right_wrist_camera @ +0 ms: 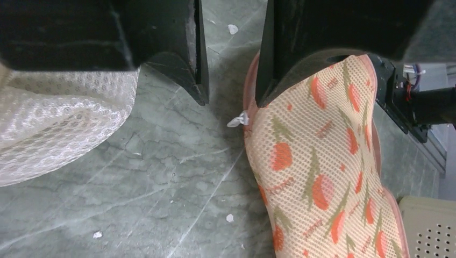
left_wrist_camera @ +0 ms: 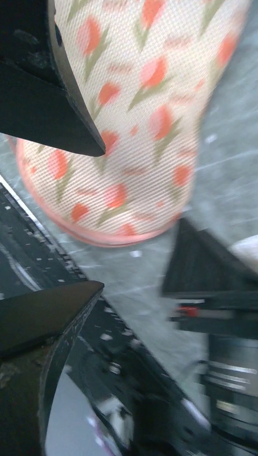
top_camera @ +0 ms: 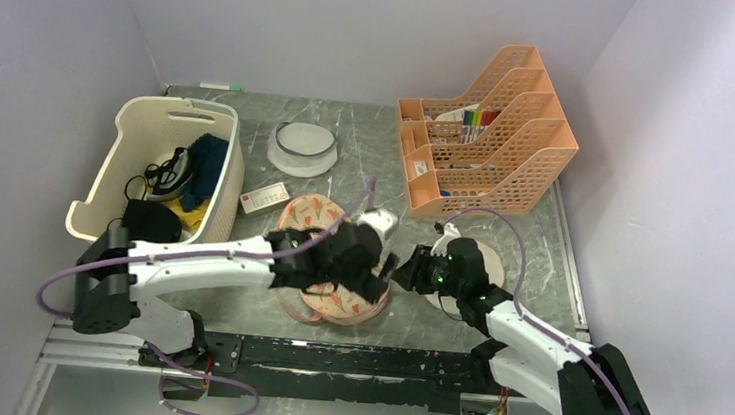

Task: Unzip the laundry bag and remove the bra

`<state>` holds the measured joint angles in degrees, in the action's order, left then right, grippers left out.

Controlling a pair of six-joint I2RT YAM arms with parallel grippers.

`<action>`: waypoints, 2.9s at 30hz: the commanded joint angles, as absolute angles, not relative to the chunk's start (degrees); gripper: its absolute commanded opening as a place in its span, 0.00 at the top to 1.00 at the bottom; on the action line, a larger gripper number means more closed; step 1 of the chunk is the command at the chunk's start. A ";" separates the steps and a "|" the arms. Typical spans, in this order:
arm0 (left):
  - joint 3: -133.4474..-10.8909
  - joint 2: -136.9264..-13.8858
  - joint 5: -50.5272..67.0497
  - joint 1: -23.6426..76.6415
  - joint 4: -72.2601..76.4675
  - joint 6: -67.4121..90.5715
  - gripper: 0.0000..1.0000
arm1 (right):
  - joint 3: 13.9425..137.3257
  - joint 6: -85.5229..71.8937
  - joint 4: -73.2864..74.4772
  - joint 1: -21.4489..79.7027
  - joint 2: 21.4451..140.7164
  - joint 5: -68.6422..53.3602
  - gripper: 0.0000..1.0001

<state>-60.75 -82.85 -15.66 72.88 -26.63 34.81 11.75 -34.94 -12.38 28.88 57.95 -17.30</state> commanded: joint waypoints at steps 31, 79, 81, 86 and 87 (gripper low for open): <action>-69.44 -70.39 0.99 15.15 -9.15 14.53 0.01 | 34.89 -27.81 4.67 38.68 64.05 -3.42 0.12; -70.21 -74.56 4.86 6.06 -10.26 15.78 0.05 | 105.66 -33.79 45.31 80.82 132.12 57.70 0.88; -70.31 -74.70 4.85 6.06 -10.44 15.75 0.05 | 106.91 -33.90 46.34 81.31 131.82 58.82 0.99; -70.19 -74.37 4.53 6.06 -10.29 15.53 0.05 | 105.54 -32.61 46.26 81.67 125.89 56.21 1.00; -70.26 -74.36 4.33 6.06 -10.43 15.40 0.05 | 103.54 -31.96 44.31 81.28 123.71 52.87 1.00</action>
<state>-69.58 -74.61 4.34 6.52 -11.42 16.03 105.67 -32.77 46.50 81.34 131.02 56.27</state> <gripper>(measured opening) 0.951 0.010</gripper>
